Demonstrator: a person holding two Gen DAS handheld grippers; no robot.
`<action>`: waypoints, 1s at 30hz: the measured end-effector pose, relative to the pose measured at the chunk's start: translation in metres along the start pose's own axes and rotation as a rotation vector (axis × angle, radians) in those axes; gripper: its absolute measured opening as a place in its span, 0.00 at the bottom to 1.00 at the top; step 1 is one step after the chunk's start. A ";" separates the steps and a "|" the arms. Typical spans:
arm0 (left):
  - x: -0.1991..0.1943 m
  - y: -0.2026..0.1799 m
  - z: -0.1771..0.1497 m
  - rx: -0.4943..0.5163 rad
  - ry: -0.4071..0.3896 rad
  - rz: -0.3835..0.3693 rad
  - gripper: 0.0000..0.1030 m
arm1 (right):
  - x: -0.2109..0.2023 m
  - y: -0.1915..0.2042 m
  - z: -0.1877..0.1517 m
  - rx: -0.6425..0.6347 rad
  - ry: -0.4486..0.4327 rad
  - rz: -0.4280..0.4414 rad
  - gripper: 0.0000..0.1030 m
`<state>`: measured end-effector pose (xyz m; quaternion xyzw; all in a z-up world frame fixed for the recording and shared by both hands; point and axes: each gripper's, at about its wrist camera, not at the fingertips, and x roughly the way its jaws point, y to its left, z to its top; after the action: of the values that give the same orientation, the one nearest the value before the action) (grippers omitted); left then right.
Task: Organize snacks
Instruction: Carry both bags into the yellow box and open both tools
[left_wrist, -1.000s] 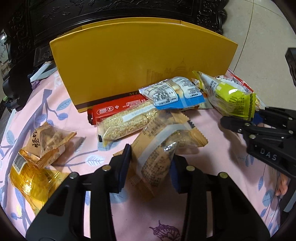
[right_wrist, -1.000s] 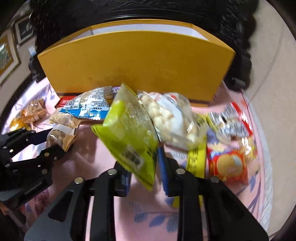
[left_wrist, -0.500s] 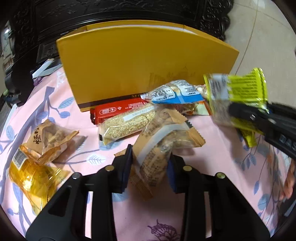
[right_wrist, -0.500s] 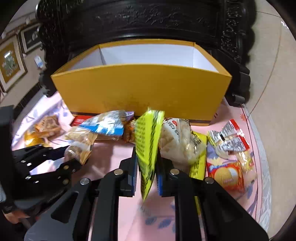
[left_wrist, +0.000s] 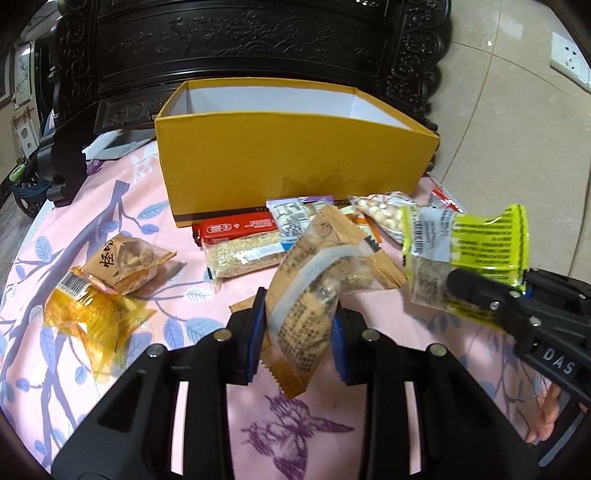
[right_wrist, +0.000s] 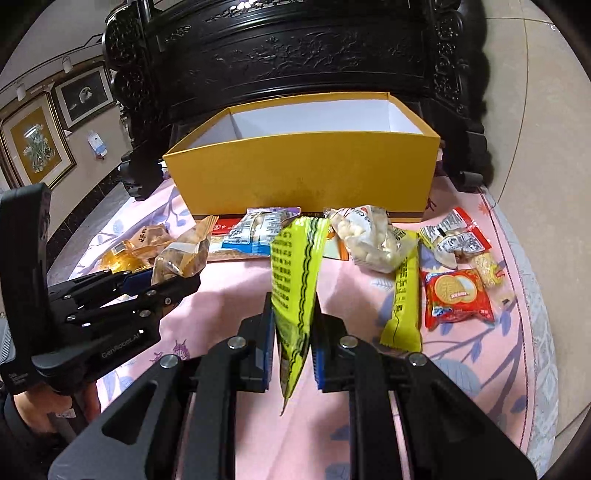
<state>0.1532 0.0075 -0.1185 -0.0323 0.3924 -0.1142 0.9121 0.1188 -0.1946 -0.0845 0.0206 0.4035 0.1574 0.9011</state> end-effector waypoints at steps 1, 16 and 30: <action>-0.003 -0.002 0.000 0.001 -0.002 -0.001 0.30 | -0.002 0.001 -0.001 0.000 -0.003 0.001 0.17; -0.044 -0.006 0.046 0.011 -0.053 0.004 0.30 | -0.018 0.001 0.025 -0.002 -0.052 -0.011 0.17; 0.011 0.009 0.233 0.025 -0.058 0.114 0.44 | 0.042 -0.009 0.207 -0.018 -0.107 -0.048 0.29</action>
<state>0.3304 0.0064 0.0332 -0.0017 0.3655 -0.0659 0.9285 0.2994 -0.1718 0.0230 0.0112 0.3537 0.1377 0.9251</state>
